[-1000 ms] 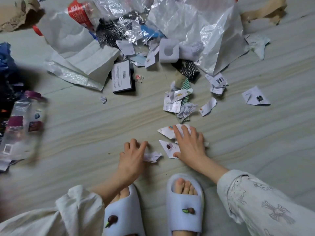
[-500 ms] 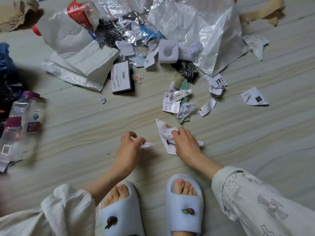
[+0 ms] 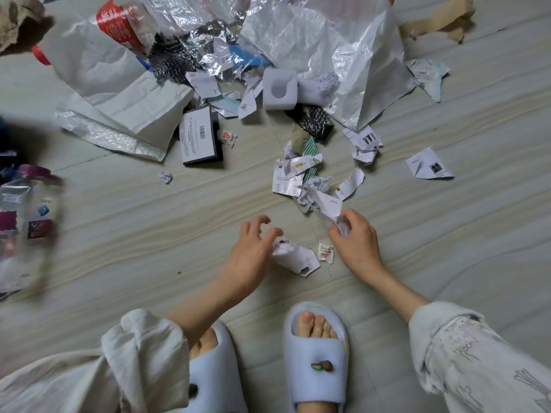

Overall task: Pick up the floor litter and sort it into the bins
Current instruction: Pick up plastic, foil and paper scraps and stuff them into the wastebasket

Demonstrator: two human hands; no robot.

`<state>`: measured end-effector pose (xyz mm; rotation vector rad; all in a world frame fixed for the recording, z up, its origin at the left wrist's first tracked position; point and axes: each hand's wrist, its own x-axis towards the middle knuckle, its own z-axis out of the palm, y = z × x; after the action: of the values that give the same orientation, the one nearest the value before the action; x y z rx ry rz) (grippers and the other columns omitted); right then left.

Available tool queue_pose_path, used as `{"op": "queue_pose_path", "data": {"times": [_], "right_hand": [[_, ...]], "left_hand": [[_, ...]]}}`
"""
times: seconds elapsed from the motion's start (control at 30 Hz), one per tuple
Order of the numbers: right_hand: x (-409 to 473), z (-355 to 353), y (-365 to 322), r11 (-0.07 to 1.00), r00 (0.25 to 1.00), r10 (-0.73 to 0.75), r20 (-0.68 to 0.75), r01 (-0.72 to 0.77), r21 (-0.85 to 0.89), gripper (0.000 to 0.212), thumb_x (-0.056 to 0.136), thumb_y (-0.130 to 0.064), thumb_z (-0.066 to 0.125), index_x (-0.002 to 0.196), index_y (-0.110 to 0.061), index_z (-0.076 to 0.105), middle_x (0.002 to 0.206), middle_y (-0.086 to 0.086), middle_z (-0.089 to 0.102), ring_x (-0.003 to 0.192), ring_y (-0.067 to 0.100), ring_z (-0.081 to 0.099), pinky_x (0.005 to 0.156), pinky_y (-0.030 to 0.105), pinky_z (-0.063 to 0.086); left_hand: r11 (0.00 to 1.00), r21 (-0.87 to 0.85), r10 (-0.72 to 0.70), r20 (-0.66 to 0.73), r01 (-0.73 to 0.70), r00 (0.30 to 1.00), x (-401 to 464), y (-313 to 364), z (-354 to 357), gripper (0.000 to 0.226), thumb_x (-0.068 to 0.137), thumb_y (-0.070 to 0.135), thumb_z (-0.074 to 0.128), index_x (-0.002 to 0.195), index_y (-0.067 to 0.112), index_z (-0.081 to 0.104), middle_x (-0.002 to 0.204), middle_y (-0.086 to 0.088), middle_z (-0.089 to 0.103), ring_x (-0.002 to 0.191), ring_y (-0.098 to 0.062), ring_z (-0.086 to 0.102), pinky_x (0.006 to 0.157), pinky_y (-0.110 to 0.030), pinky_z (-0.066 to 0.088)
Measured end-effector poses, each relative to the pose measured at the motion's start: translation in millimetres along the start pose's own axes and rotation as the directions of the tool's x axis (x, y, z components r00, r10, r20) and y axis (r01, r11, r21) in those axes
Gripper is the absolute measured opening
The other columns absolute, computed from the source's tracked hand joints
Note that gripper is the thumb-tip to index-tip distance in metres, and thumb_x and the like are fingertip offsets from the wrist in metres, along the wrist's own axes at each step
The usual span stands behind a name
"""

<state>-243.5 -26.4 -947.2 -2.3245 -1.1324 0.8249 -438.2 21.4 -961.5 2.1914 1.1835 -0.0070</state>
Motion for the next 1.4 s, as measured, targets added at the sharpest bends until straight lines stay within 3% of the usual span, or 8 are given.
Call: {"op": "queue_pose_path", "data": {"times": [0.2, 0.37, 0.47, 0.57, 0.8, 1.03, 1.17, 1.4], "right_hand": [[29, -19, 11, 0.998, 1.0, -0.03, -0.008, 0.03, 0.063, 0.008, 0.078, -0.005, 0.068, 0.075, -0.002, 0.062, 0.107, 0.012, 0.059, 0.108, 0.026, 0.05, 0.093, 0.025, 0.038], [68, -32, 5, 0.986, 0.965, -0.058, 0.257, 0.096, -0.137, 0.014, 0.078, -0.019, 0.071, 0.072, -0.02, 0.058, 0.153, 0.003, 0.026, 0.144, 0.022, 0.009, 0.108, 0.019, 0.013], [87, -33, 6, 0.911, 0.904, -0.072, 0.421, 0.231, -0.341, 0.015, 0.083, -0.03, 0.064, 0.087, -0.016, 0.06, 0.158, 0.003, 0.014, 0.146, 0.024, 0.0, 0.115, 0.03, 0.011], [88, -22, 10, 0.839, 0.914, -0.056, 0.402, 0.262, -0.477, 0.028, 0.088, -0.03, 0.055, 0.102, -0.007, 0.061, 0.149, 0.01, 0.03, 0.136, 0.029, 0.026, 0.108, 0.039, 0.03], [68, -15, 24, 0.878, 0.936, -0.031, 0.349, 0.193, -0.438, 0.027, 0.085, -0.009, 0.058, 0.109, 0.002, 0.053, 0.12, 0.018, 0.042, 0.111, 0.031, 0.045, 0.094, 0.032, 0.035], [54, -23, 36, 0.844, 0.901, -0.067, 0.428, 0.281, -0.458, 0.013, 0.087, -0.009, 0.054, 0.097, 0.0, 0.055, 0.108, 0.018, 0.053, 0.11, 0.03, 0.046, 0.088, 0.033, 0.034], [33, -23, 39, 0.89, 0.903, -0.091, 0.419, 0.262, -0.372, 0.005, 0.083, -0.011, 0.062, 0.085, -0.007, 0.061, 0.099, 0.016, 0.058, 0.104, 0.03, 0.048, 0.083, 0.028, 0.032], [7, -17, 43, 0.919, 0.933, 0.02, 0.36, 0.125, -0.375, 0.022, 0.081, -0.021, 0.068, 0.096, -0.005, 0.072, 0.147, 0.013, 0.032, 0.135, 0.03, 0.027, 0.106, 0.02, 0.018]], "left_hand": [[0.884, 0.219, 0.373, 0.199, -0.412, 0.906, 16, 10, 23, 0.047, 0.056, -0.005, 0.059, 0.099, 0.014, 0.06, 0.12, -0.022, 0.055, 0.091, -0.039, 0.061, 0.059, -0.035, 0.055], [0.77, 0.328, 0.467, 0.296, -0.548, 0.833, 13, -9, 39, 0.058, 0.06, 0.02, 0.07, 0.111, 0.038, 0.05, 0.133, -0.007, 0.039, 0.114, -0.03, 0.04, 0.076, -0.033, 0.05], [0.772, 0.359, 0.493, 0.182, -0.525, 0.851, 12, -16, 38, 0.036, 0.072, 0.023, 0.051, 0.105, 0.038, 0.059, 0.129, -0.005, 0.044, 0.114, -0.027, 0.039, 0.084, -0.037, 0.041], [0.82, 0.38, 0.42, 0.105, -0.427, 0.901, 16, -22, 33, 0.035, 0.073, 0.022, 0.037, 0.092, 0.031, 0.066, 0.11, -0.005, 0.061, 0.103, -0.023, 0.043, 0.076, -0.033, 0.041], [0.985, 0.174, -0.014, 0.155, -0.013, 0.988, 25, -27, 24, 0.046, 0.068, 0.031, 0.077, 0.105, 0.012, 0.057, 0.096, -0.011, 0.055, 0.087, -0.033, 0.052, 0.069, -0.038, 0.037], [0.989, 0.114, 0.067, 0.23, -0.095, 0.971, 18, -38, 18, 0.032, 0.05, 0.006, 0.082, 0.072, 0.003, 0.059, 0.071, -0.017, 0.053, 0.059, -0.036, 0.052, 0.048, -0.034, 0.038], [1.0, 0.026, -0.02, 0.152, 0.016, 0.988, 9, -45, 9, 0.025, 0.067, -0.002, 0.07, 0.09, -0.003, 0.062, 0.087, -0.021, 0.057, 0.08, -0.039, 0.052, 0.066, -0.04, 0.042], [0.999, -0.001, -0.049, 0.101, 0.049, 0.994, -6, -49, 6, 0.027, 0.069, -0.011, 0.064, 0.094, -0.002, 0.063, 0.094, -0.021, 0.057, 0.086, -0.038, 0.052, 0.067, -0.03, 0.032]]}}
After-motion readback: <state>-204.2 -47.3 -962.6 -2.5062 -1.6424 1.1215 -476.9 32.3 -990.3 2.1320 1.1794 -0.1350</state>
